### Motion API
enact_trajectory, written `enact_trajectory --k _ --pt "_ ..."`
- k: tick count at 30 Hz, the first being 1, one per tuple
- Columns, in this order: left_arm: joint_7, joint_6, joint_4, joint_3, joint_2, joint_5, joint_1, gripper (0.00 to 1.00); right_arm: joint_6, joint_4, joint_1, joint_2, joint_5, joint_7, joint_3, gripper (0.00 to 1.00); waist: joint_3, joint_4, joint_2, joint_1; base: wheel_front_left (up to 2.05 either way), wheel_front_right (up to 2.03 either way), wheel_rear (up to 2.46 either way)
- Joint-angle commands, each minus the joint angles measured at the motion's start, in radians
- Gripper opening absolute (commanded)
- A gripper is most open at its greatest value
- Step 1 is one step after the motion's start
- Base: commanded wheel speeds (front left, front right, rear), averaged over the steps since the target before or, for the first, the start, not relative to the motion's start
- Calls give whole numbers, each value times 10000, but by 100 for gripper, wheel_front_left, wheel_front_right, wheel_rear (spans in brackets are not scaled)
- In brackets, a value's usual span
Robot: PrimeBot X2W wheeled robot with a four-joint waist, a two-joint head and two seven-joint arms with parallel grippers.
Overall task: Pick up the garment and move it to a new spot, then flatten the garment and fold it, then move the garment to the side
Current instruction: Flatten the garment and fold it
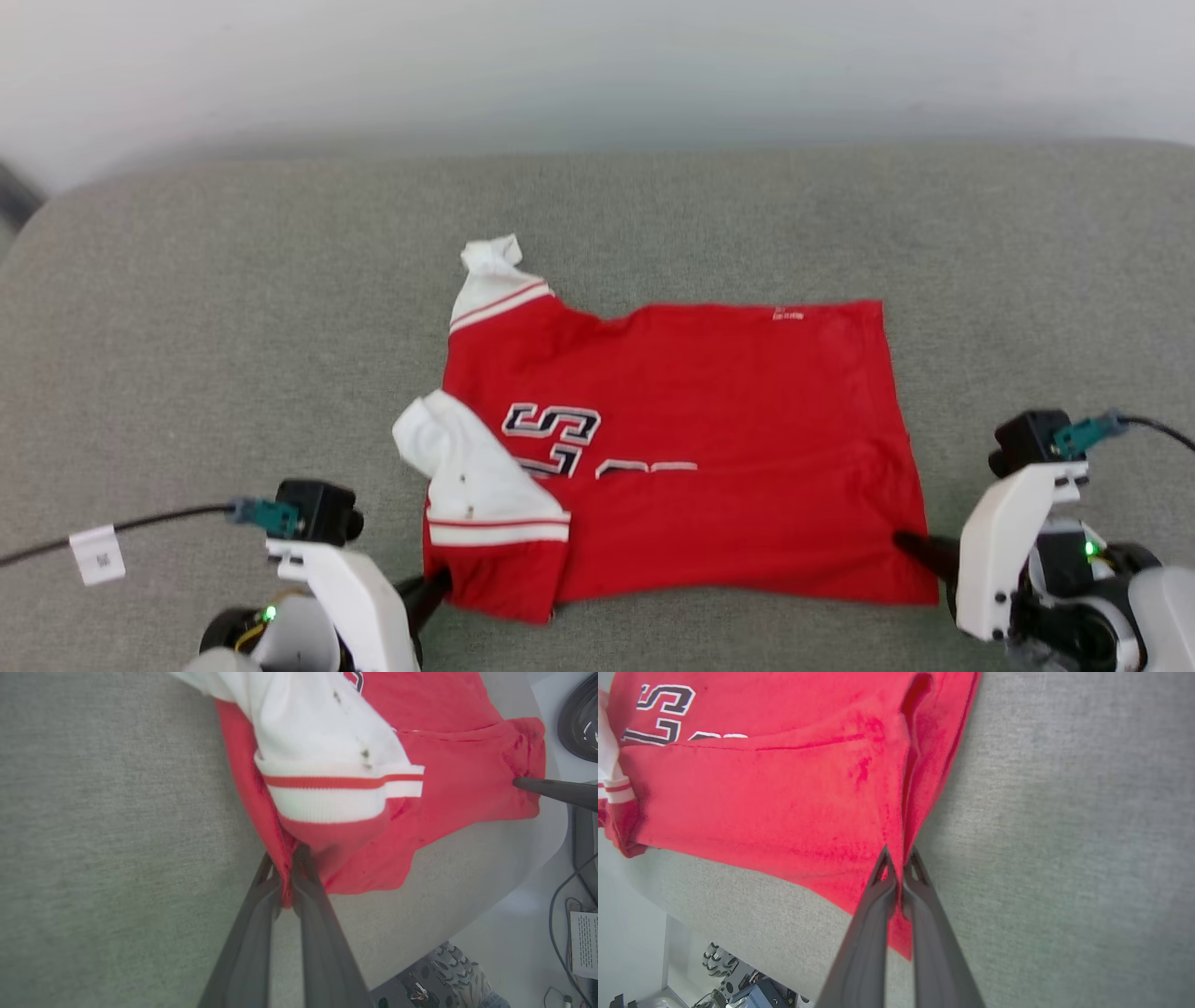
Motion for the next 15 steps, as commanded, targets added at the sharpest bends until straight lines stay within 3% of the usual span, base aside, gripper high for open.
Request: enact_trajectory --k 1,9,10,11,12,13,15 --pt "-37 149 -83 14 44 -96 409 0 -8 -160 453 -122 -60 -66 -62 0 -453 -47 -1 0 0 0 0" --pt "-59 524 -14 0 28 -415 1635 0 -8 -382 1986 149 -212 -239 -416 0 -1050 -169 -1 0 0 0 0" --pt "-111 573 53 -21 -21 -379 1689 0 -8 -323 2100 287 -122 -345 -461 5 -1070 -184 -1 0 0 0 0" --pt "-166 621 124 -49 -99 -359 1742 0 -8 -268 2181 331 -153 -495 -508 45 -1098 -204 -1 0 0 0 0" --pt "-207 655 187 -77 -172 -338 1781 50 -8 -215 2272 328 -236 -649 -491 100 -1130 -218 -1 0 0 0 0" --pt "-272 687 248 -78 -241 -356 1811 100 -8 -166 2344 408 -213 -806 -473 100 -1158 -233 -1 0 0 0 0" --pt "-401 751 343 -43 -283 -311 1842 100 -6 -233 2418 419 -367 -1268 -414 100 -1238 -267 -1 0 0 0 0"
